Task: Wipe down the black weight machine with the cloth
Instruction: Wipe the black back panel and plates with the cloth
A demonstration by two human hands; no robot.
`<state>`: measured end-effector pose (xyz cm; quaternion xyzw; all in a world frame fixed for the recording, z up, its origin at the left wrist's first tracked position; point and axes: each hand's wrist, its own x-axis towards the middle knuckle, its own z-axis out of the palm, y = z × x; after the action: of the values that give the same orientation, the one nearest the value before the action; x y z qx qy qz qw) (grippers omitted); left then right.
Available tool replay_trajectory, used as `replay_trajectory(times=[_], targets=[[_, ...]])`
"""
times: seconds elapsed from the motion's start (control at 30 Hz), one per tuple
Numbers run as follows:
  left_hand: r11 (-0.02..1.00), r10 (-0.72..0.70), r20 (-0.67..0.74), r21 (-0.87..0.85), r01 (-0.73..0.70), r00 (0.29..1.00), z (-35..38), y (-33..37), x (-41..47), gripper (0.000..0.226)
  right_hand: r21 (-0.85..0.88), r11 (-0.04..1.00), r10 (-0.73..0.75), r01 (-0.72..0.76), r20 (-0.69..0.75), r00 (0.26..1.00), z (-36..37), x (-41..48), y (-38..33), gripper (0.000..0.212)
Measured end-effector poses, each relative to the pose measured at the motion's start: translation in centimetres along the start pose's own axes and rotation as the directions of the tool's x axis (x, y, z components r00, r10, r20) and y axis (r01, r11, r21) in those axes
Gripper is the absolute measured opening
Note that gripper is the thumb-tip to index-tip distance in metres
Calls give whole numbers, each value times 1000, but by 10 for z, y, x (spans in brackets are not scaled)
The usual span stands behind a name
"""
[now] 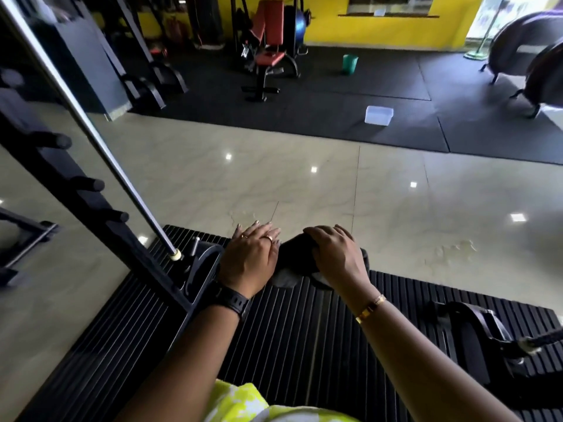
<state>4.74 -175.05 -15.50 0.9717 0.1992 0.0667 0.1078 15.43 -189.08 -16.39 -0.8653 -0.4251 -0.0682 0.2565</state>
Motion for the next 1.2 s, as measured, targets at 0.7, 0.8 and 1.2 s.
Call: replay_trajectory(times=[0.7, 0.8, 1.2], targets=[[941, 331, 101, -108, -320, 938, 82, 41, 267, 53, -222, 949, 185, -225, -186, 965, 45, 139, 177, 29], [922, 383, 129, -118, -369, 915, 93, 45, 318, 44, -215, 933, 266, -290, -131, 955, 50, 167, 202, 34], [802, 586, 182, -268, -533, 790, 128, 116, 445, 41, -207, 814, 506, -543, -205, 838, 25, 210, 286, 28]])
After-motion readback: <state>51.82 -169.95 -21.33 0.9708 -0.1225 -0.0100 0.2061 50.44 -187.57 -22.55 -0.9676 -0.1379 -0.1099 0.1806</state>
